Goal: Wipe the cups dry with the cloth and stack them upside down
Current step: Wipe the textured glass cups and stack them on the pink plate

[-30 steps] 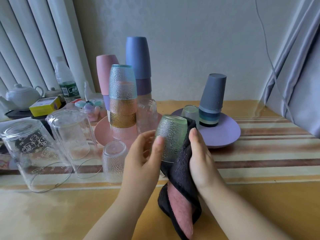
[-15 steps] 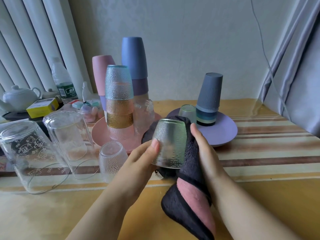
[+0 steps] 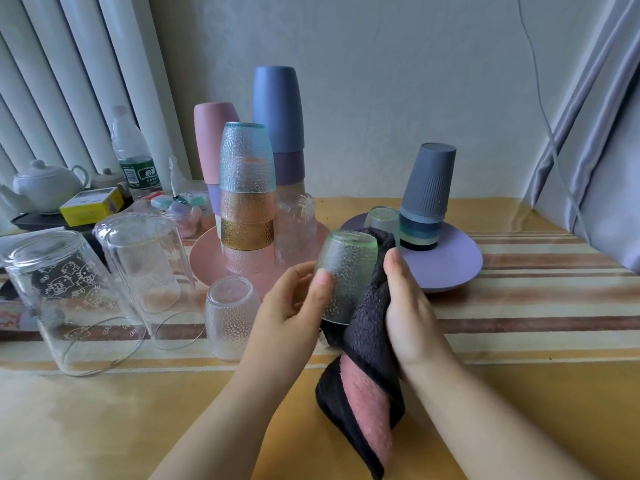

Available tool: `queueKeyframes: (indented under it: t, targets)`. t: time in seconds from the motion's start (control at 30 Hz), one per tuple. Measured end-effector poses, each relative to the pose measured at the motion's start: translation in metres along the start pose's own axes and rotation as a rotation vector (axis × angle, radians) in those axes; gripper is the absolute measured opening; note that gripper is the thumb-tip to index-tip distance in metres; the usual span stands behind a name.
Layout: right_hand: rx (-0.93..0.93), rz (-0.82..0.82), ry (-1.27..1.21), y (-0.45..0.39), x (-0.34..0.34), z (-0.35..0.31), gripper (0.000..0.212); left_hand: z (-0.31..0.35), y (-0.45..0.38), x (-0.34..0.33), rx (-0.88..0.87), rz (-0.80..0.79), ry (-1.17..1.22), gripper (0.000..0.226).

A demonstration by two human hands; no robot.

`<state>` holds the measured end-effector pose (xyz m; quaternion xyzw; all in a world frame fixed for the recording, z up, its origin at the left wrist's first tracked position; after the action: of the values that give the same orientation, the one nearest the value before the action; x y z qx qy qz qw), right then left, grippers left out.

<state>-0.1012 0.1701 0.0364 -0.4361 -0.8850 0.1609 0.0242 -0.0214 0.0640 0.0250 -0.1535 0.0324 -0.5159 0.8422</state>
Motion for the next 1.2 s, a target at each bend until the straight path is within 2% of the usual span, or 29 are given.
queueKeyframes:
  t: [0.07,0.13,0.2,0.27,0.37,0.5,0.6,0.7,0.83,0.97,1.1,1.13,1.2]
  targets:
    - [-0.026,-0.028,0.056,0.001,-0.005,0.004,0.068,-0.003,0.000,-0.007,0.013,-0.096,0.045,0.055]
    - [-0.040,-0.044,0.053,0.003,-0.008,0.006,0.065,-0.003,-0.001,-0.007,-0.003,-0.134,0.061,0.062]
    - [-0.050,-0.033,0.055,0.003,-0.007,0.006,0.065,-0.002,-0.002,-0.005,-0.003,-0.179,0.091,0.055]
    - [-0.065,-0.021,0.063,0.001,-0.003,0.006,0.076,0.003,-0.001,-0.007,-0.004,-0.254,0.133,0.046]
    - [-0.087,-0.054,0.003,0.000,-0.001,0.002,0.085,0.006,0.001,-0.009,-0.001,-0.329,0.174,0.046]
    - [-0.118,-0.127,-0.194,-0.001,-0.003,0.001,0.052,0.001,-0.001,-0.006,0.028,-0.341,0.258,0.066]
    - [-0.134,-0.235,-0.300,-0.001,-0.013,0.000,0.048,-0.002,-0.003,-0.003,0.042,-0.273,0.325,0.078]
    - [-0.163,-0.228,-0.359,-0.001,-0.015,0.004,0.046,-0.006,-0.006,0.003,0.077,-0.161,0.463,0.084]
    - [-0.175,-0.204,-0.377,0.001,-0.018,0.009,0.040,-0.008,-0.005,0.004,0.120,-0.101,0.530,0.062]
    - [-0.131,-0.133,-0.241,0.000,-0.008,0.012,0.040,-0.001,-0.003,0.003,0.094,-0.032,0.285,0.044]
    - [-0.099,-0.056,-0.043,0.002,-0.006,0.008,0.069,-0.002,-0.001,0.015,0.018,0.145,0.123,0.034]
    - [-0.093,-0.048,0.014,0.003,-0.006,0.007,0.065,-0.003,-0.001,0.016,0.001,0.157,0.099,0.031]
    - [-0.079,-0.022,0.074,0.004,-0.003,0.005,0.025,0.000,0.000,0.013,-0.021,0.120,0.025,0.029]
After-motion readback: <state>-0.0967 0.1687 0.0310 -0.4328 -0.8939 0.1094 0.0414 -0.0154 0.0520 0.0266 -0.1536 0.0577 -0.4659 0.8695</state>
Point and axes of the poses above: each hand's wrist, its own y-axis away from the middle knuckle, its own x-axis out of the back of the hand, z = x × y, the point moved 7 cm from there along -y, towards the middle knuckle, and after that the axes turned 6 degrees about -z, right-handed, at the moved point
